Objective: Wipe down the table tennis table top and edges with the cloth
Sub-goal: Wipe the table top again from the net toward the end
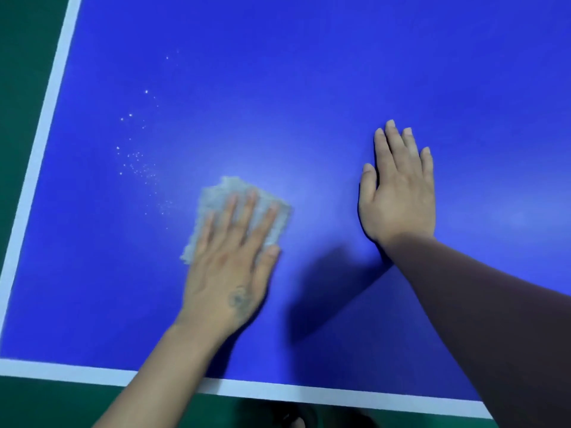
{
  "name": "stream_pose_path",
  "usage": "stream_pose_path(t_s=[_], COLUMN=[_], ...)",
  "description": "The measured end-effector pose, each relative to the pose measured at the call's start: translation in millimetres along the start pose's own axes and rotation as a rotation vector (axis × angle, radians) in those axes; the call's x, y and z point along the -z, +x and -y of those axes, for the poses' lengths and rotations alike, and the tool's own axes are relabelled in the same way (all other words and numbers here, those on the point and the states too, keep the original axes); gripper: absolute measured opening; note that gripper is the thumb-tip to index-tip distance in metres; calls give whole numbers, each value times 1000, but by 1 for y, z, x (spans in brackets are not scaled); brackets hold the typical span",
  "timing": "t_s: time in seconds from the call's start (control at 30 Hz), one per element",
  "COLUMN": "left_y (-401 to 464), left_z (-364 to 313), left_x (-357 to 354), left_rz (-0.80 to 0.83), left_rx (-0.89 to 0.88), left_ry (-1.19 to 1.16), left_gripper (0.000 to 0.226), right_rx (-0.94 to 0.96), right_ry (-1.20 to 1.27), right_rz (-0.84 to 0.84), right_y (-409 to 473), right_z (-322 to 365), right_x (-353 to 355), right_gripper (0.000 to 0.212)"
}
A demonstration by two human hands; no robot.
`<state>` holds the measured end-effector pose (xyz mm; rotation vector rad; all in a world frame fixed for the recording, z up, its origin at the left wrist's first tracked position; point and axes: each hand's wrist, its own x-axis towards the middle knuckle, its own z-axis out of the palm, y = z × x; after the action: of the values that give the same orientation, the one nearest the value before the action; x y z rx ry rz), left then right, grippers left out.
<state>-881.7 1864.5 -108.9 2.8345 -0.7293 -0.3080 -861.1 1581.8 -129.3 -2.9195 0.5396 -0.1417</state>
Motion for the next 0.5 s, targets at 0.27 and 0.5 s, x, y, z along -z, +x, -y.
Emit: stream_pose_path(t_s=[0.27, 0.5], left_y=[81, 71], left_z=[21, -73], left_x=[12, -23], left_rz=[-144, -185], left_rx=[417, 82], left_ry=[-66, -28], left_gripper=[64, 58], right_rx=[4, -16], right_ry=[-13, -7], right_rz=[7, 22], right_y=[-1, -1], right_z=[1, 4], right_x=[1, 4], right_gripper=[61, 62])
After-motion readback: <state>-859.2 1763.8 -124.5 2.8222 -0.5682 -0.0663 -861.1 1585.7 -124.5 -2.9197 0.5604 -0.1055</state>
